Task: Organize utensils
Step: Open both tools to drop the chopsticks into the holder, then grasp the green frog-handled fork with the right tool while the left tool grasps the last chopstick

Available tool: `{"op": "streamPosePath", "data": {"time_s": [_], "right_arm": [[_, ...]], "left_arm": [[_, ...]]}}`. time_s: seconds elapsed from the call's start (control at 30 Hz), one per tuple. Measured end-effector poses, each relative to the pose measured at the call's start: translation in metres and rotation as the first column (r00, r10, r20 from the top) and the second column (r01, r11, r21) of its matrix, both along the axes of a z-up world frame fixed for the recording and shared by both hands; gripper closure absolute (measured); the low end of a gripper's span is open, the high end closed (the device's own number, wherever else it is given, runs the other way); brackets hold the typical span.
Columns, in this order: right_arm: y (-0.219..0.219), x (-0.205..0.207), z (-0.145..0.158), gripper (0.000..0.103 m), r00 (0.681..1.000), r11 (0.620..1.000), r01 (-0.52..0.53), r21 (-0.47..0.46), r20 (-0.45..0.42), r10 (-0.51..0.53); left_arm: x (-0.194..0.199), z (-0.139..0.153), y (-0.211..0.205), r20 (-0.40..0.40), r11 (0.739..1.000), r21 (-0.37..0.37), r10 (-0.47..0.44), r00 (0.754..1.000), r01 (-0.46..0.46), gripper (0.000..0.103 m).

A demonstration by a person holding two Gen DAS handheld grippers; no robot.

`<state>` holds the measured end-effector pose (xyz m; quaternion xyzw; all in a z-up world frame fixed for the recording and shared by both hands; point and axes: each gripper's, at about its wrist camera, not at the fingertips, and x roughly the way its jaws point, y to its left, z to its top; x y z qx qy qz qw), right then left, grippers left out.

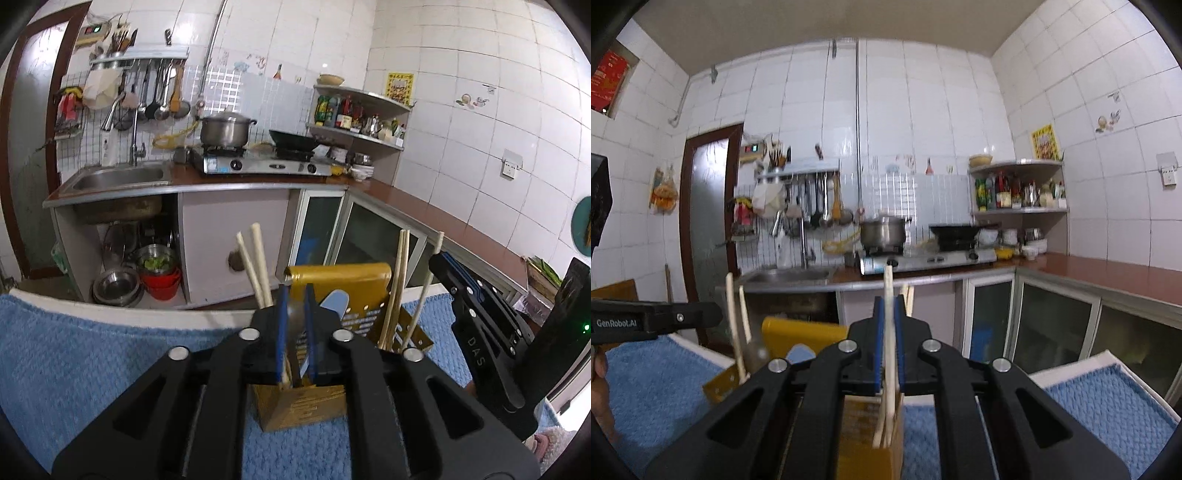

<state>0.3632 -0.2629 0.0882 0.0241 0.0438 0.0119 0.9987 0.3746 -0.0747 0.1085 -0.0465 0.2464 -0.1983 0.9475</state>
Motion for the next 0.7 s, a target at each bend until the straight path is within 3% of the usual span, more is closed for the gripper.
{"op": "streamPosePath", "data": {"time_s": [0.03, 0.07, 0.1, 0.17, 0.27, 0.37, 0.7], "right_arm": [[0.000, 0.000, 0.000, 0.096, 1.000, 1.000, 0.001, -0.007, -0.029, -0.001], [0.000, -0.001, 0.001, 0.087, 0.999, 1.000, 0.002, -0.014, -0.054, -0.002], [0.000, -0.003, 0.001, 0.067, 0.998, 1.000, 0.003, -0.016, -0.067, -0.004], [-0.003, -0.012, 0.003, 0.052, 0.996, 1.000, 0.016, -0.007, -0.083, -0.017], [-0.006, -0.023, 0.004, 0.052, 0.991, 1.000, 0.020, -0.010, -0.129, -0.021], [-0.009, -0.036, 0.001, 0.044, 0.984, 1.000, 0.028, -0.013, -0.174, -0.030], [-0.006, -0.084, -0.020, 0.042, 0.946, 0.999, 0.043, -0.008, -0.322, -0.043]], "left_arm": [[-0.003, 0.001, 0.002, -0.003, 1.000, -0.005, 0.004, 1.000, -0.004, 0.079], [-0.006, 0.002, 0.005, -0.001, 1.000, -0.006, 0.009, 1.000, -0.009, 0.064], [-0.011, 0.004, 0.008, 0.005, 1.000, -0.005, 0.018, 1.000, -0.018, 0.058], [-0.021, 0.008, 0.012, 0.010, 1.000, -0.003, 0.022, 1.000, -0.022, 0.044], [-0.035, 0.010, 0.021, -0.010, 0.999, -0.003, 0.033, 0.999, -0.033, 0.029], [-0.047, 0.006, 0.031, -0.034, 0.999, -0.007, 0.040, 0.999, -0.041, 0.019], [-0.093, -0.030, 0.052, -0.103, 0.994, 0.069, 0.087, 0.991, -0.080, 0.006]]}}
